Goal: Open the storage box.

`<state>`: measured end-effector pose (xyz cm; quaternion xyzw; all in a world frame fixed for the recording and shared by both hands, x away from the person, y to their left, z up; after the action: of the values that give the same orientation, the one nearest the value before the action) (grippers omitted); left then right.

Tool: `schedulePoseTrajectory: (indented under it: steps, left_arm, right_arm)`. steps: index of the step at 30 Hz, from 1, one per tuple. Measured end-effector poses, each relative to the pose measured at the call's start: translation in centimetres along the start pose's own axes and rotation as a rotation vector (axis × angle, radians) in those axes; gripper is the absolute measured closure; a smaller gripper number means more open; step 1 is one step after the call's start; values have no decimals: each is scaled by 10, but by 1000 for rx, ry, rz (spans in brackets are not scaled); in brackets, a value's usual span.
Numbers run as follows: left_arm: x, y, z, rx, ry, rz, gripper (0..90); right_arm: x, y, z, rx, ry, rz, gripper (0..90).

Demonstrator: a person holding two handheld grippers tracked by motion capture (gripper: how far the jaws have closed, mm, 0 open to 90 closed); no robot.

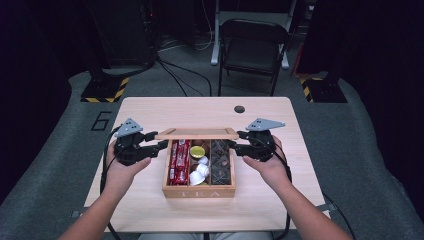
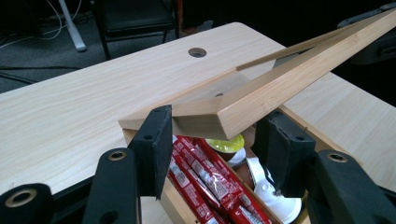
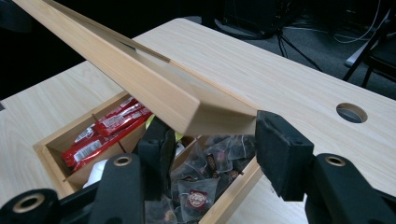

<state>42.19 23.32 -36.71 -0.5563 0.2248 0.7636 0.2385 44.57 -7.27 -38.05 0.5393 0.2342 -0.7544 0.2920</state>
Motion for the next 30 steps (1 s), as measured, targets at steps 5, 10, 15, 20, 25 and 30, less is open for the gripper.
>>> schedulePoseTrajectory:
  steps: [5, 10, 15, 20, 25, 30]
  left_arm:
    - [-5, -2, -3, -5, 8, 4, 473]
    - [-10, -5, -5, -13, 14, 4, 473]
    - [-15, -7, -9, -23, 21, -1, 476]
    - [-19, -10, -11, -24, 19, -13, 481]
    - [-23, -15, -15, -20, 38, -6, 482]
    - [-27, -19, -19, -20, 52, -4, 495]
  right_arm:
    - [-2, 4, -5, 7, 8, -5, 491]
    - [-8, 10, -10, 15, 20, -18, 513]
    - [-11, 14, -15, 27, 27, -25, 543]
    - [-13, 18, -19, 32, 27, -34, 547]
    - [-16, 21, -21, 39, 32, -29, 562]
    - [-21, 24, -24, 50, 43, -25, 569]
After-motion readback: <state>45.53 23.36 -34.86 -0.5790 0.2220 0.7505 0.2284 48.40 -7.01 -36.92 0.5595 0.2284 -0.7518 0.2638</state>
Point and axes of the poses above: each handheld gripper's, and its own axes: z roughly backward along the jaws, x roughly out of its underside, y roughly to its right, the point moved 5 cm from there along -z, roughly forward along the jaws, and after that the axes turned 12 degrees about y, right-handed, at the moved point
